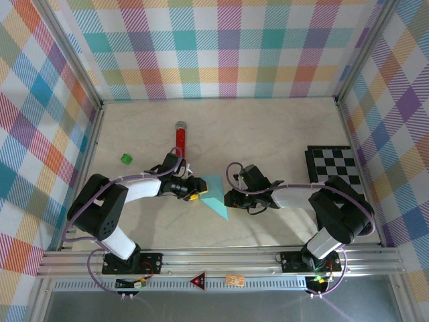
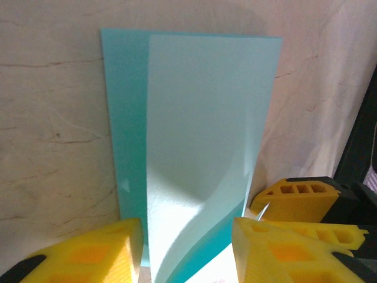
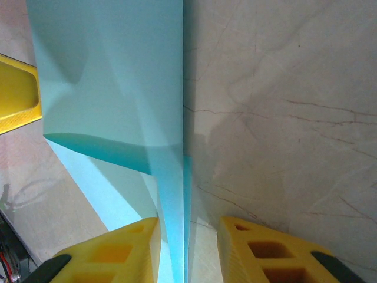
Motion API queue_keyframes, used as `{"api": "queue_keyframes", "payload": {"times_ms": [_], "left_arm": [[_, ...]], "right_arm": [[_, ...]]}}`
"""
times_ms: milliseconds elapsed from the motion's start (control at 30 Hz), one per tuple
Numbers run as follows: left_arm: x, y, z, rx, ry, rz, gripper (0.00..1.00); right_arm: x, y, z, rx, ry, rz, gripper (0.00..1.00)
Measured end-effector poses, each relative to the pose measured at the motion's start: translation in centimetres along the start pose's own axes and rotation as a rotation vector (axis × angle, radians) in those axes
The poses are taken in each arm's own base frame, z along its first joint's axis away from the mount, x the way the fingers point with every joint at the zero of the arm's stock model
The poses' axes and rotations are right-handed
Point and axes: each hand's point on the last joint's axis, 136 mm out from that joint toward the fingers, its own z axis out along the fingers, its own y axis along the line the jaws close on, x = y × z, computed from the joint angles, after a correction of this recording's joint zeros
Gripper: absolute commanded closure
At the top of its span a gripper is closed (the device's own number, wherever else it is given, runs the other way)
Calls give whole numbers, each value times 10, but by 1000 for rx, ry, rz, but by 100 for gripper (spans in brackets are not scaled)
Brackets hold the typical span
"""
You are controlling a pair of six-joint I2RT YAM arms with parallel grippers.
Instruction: Fold a paper plane with a square sheet of paper (pick it up from the middle)
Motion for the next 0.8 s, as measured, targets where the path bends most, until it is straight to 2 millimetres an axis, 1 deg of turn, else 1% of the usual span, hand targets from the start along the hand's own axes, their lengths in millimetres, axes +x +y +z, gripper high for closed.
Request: {"api": "queue_keyframes", "payload": {"times_ms": [200, 433, 500, 567, 700, 800], "left_arm": [[-2, -9, 4, 52, 12, 6, 62], [-1, -11, 9, 100, 53, -14, 63], [-2, -12, 10, 115, 60, -20, 69], [-2, -14, 10, 133, 68, -19, 72], [-2, -17, 11, 153, 79, -21, 82], [-3, -19, 10, 164, 74, -19, 83]], "right_arm": [[0, 0, 0, 1, -1, 3, 67], [0, -1, 0, 7, -3, 6, 69], [0, -2, 0, 9, -3, 7, 69], [0, -2, 0, 9, -3, 8, 69], [0, -1, 0, 7, -3, 8, 67], [-1, 0, 0, 3, -4, 10, 65]]}}
